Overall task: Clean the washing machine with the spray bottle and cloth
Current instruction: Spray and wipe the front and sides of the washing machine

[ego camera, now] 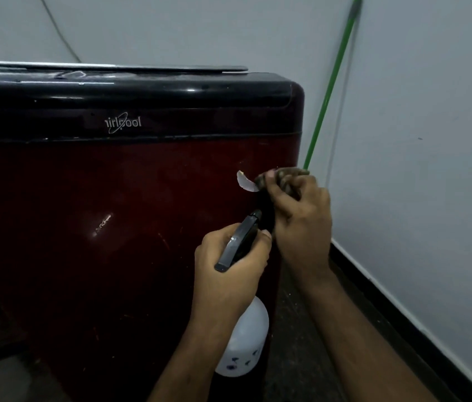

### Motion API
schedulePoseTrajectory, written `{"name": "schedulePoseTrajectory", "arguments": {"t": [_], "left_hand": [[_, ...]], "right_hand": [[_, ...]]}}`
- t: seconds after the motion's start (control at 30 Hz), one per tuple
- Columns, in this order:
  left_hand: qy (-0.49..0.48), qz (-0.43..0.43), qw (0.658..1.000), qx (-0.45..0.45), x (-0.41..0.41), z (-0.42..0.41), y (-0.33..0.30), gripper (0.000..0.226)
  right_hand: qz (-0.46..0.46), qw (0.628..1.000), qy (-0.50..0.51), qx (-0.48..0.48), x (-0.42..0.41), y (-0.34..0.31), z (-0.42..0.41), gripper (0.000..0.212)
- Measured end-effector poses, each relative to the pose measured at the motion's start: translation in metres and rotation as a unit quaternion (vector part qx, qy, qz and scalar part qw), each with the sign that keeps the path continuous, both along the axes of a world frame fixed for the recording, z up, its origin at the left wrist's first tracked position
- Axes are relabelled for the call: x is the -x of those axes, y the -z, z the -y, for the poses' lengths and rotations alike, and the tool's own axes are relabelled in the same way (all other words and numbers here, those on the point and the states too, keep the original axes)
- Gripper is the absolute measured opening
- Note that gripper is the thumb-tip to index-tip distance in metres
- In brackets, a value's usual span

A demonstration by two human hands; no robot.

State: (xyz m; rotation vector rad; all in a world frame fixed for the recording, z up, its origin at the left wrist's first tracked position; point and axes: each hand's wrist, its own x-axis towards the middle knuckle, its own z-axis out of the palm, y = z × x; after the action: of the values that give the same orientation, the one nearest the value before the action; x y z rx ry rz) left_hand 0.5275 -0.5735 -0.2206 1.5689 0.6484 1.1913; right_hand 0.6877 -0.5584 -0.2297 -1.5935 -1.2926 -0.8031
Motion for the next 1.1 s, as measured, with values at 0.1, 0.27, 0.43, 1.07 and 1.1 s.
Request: {"name": "schedulePoseTrajectory", "arguments": {"t": [0.1,0.27,0.43,1.07,1.1], "left_hand": [[0.001,-0.001,1.000,0.001,0.000,0.000,-0.001,0.030],[-0.010,0.002,1.000,-0.007,0.005,-0.003,-0.001,0.032],[-0.019,0.001,1.000,-0.003,0.008,-0.002,0.000,0.030],[-0.007,0.007,0.999,-0.033,0.001,0.006,-0.023,0.034],[-0.007,0.003,1.000,-0.029,0.002,0.006,-0.021,0.033]], "right_hand": [[0.023,0.998,0.002,0.052,-0.001,0.029,0.006,0.048],[-0.057,0.998,0.028,0.005,-0.003,0.019,0.004,0.048],[-0.013,1.000,0.002,0.025,0.011,0.016,0.001,0.045],[-0.007,0.999,0.040,-0.004,-0.015,-0.015,0.010,0.045],[0.001,0.999,0.043,-0.010,-0.011,-0.023,0.007,0.042]]}}
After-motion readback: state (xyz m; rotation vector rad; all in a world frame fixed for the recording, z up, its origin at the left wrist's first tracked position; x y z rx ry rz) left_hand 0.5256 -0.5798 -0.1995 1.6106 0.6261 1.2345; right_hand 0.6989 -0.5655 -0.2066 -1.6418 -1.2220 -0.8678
